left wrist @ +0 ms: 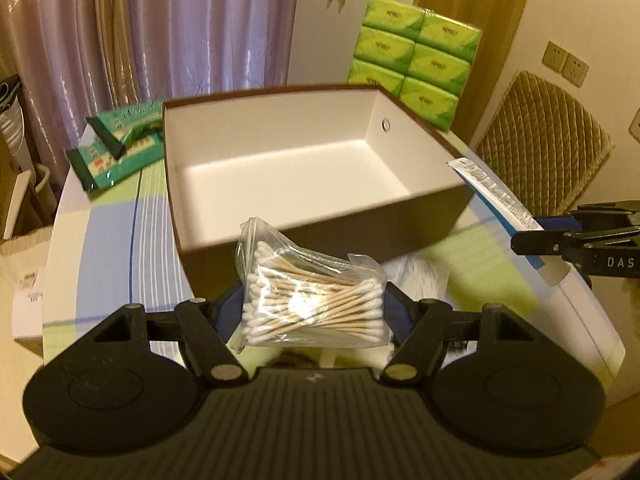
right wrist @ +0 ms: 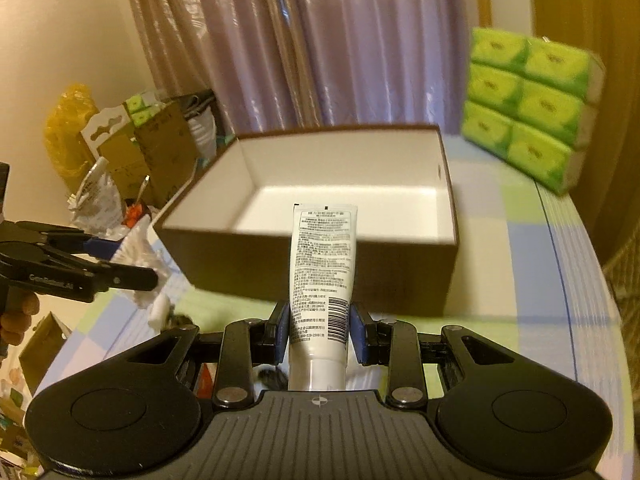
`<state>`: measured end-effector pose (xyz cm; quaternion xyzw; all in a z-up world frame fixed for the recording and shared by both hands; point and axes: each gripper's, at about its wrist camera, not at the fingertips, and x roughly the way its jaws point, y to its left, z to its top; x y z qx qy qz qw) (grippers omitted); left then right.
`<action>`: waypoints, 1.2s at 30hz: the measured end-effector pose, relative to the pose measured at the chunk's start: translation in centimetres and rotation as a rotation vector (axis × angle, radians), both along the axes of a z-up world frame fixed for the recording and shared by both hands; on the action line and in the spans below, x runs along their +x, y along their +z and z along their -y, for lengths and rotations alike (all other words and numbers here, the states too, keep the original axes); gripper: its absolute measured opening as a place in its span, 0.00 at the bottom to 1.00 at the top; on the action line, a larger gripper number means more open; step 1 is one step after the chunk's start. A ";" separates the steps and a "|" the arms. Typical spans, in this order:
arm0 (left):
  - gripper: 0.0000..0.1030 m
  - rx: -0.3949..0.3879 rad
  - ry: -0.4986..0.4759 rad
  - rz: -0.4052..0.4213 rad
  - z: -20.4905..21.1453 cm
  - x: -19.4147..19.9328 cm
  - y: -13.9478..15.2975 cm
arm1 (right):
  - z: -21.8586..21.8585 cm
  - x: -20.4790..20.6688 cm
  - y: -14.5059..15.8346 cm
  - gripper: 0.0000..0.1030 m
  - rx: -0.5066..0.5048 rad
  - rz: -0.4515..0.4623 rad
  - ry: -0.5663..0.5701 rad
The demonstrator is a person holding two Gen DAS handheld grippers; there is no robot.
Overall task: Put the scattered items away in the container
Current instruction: 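Carry the swab bag and lotion tube into the box and open both tools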
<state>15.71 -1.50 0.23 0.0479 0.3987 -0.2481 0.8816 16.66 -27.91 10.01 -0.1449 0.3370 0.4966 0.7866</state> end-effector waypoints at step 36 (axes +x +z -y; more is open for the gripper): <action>0.66 0.031 0.088 -0.206 6.7 17.1 -3.3 | -15.9 12.1 -4.2 0.28 -0.200 -0.039 0.102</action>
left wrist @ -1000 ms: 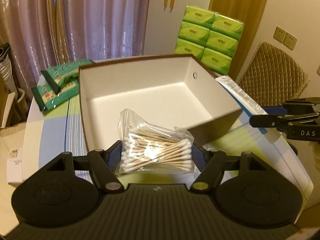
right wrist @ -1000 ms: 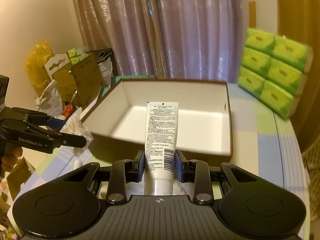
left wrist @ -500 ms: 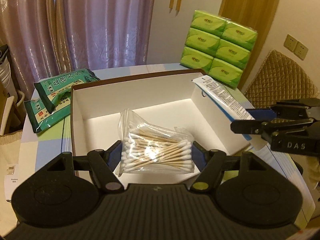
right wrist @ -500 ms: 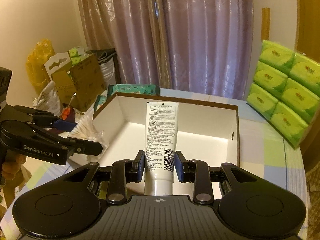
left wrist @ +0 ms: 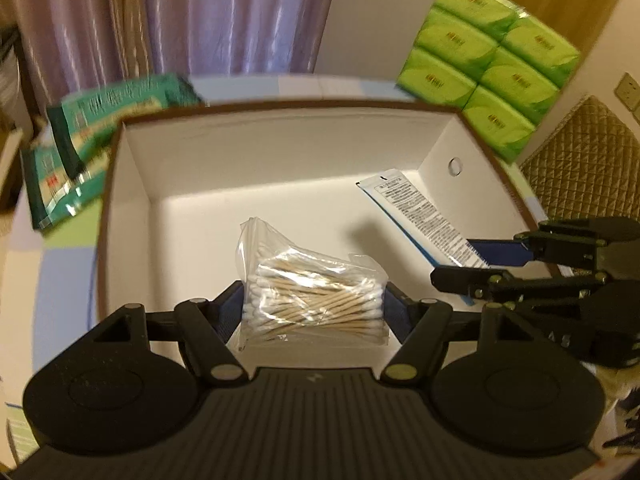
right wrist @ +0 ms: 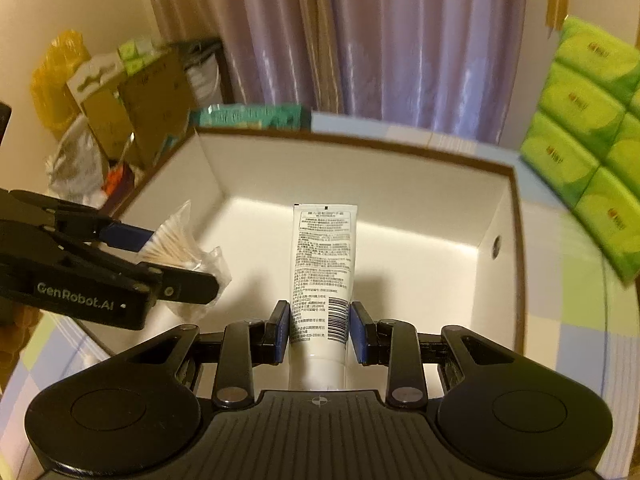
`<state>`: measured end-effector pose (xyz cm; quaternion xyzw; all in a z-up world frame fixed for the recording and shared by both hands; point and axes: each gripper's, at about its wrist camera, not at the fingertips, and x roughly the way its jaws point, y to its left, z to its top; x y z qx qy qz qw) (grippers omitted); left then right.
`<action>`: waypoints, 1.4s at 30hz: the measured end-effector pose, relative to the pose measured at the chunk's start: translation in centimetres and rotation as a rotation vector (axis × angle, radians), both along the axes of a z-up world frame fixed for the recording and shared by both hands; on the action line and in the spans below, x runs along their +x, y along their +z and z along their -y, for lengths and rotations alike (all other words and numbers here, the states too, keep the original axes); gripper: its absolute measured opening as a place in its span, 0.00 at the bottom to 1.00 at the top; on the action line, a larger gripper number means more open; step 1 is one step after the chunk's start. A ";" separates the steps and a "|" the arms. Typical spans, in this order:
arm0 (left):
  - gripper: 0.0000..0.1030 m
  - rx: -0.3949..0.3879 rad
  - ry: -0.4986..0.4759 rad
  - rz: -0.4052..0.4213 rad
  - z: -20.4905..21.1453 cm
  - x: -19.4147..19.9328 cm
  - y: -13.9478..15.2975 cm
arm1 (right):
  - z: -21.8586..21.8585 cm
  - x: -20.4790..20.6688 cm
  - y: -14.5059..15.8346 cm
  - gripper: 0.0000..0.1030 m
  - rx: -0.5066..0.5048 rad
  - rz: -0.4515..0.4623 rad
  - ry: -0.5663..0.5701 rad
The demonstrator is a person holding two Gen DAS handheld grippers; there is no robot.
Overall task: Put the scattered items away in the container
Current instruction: 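Carry the swab bag and lotion tube into the box and open both tools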
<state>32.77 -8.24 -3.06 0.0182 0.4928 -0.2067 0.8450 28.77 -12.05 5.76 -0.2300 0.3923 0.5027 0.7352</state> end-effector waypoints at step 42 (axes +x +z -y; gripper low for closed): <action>0.94 0.266 -0.019 -0.243 2.3 0.6 -5.5 | -0.2 2.5 -3.0 0.71 -0.282 -0.062 0.005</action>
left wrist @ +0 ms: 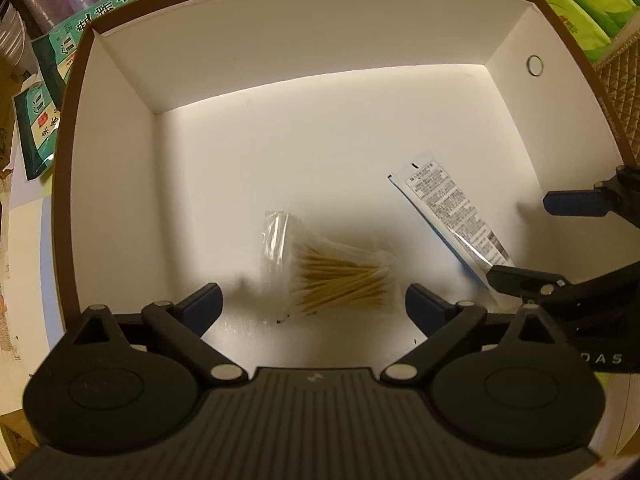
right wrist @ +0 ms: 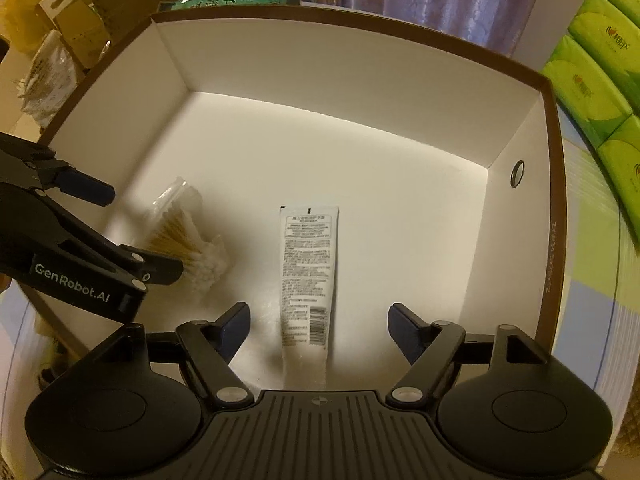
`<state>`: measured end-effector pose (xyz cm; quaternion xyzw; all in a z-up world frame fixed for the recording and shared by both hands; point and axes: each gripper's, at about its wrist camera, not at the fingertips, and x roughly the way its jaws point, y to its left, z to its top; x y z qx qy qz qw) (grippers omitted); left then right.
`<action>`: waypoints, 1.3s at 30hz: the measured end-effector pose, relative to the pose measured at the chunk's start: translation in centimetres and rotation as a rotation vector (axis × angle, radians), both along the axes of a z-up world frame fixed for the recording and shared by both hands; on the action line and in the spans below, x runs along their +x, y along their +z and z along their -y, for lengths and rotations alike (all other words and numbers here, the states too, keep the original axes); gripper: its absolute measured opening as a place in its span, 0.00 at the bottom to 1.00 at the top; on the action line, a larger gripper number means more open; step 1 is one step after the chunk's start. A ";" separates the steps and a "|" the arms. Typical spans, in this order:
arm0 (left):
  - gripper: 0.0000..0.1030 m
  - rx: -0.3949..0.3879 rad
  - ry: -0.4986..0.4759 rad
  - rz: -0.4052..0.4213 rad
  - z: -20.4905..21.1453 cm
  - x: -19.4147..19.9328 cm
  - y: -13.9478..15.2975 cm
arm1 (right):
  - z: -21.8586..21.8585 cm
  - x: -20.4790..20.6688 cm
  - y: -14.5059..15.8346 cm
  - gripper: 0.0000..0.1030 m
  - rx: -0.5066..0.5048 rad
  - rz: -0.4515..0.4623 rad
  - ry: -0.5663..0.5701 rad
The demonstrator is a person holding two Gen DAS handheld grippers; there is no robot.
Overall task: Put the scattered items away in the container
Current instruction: 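Carry the swab bag and lotion tube into the box and open both tools, then withdraw both tools from the box back toward the remaining items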
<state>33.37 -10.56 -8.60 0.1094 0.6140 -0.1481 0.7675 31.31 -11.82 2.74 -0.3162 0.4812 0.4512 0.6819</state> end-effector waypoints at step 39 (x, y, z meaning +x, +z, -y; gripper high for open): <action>0.94 -0.070 -0.029 0.236 -4.8 -9.4 11.1 | 8.8 -7.4 9.0 0.76 0.308 0.108 -0.106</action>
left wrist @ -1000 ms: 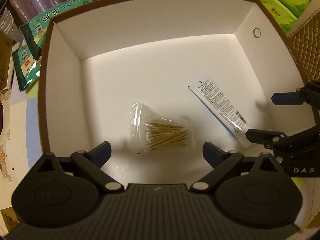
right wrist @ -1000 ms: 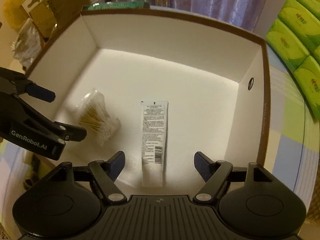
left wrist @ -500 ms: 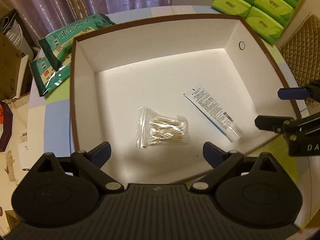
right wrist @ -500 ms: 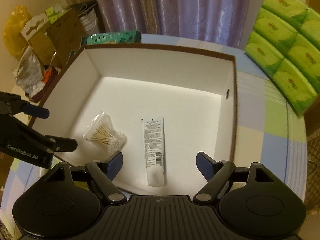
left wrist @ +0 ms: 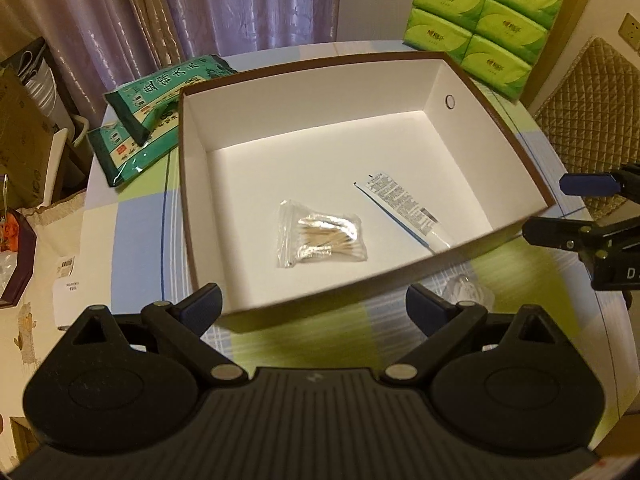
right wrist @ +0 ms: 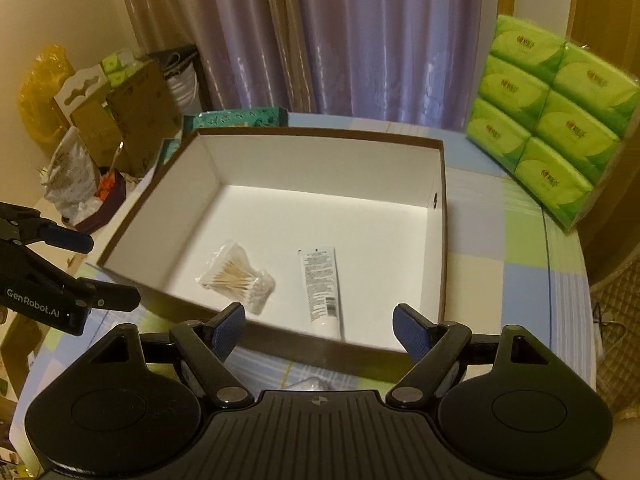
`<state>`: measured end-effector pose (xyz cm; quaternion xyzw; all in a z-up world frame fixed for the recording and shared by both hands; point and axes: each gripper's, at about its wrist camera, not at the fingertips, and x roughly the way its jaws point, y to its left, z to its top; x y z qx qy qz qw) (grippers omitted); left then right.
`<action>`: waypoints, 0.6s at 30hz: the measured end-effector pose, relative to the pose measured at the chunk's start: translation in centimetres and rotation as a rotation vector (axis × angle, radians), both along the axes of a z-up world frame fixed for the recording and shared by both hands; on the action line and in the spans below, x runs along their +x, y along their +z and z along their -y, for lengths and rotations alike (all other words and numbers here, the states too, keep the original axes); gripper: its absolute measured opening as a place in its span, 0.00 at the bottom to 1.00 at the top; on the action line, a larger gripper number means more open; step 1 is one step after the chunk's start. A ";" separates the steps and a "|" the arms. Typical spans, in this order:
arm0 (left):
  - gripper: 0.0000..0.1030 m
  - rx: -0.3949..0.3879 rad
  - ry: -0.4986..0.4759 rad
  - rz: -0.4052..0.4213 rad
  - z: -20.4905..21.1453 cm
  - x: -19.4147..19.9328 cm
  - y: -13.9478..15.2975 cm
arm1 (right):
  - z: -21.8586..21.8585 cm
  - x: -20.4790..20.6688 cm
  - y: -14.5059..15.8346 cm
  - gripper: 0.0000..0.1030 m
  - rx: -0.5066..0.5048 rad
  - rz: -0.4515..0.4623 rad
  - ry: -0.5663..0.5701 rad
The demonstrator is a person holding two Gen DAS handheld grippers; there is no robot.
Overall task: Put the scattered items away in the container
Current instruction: 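Withdraw both tools from the box back toward the remaining items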
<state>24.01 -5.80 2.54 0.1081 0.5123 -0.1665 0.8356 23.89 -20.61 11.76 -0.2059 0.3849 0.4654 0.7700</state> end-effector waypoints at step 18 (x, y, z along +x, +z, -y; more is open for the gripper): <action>0.94 0.010 0.022 0.082 -4.8 -9.9 -0.9 | 6.6 -6.4 -1.2 0.78 0.064 0.029 -0.044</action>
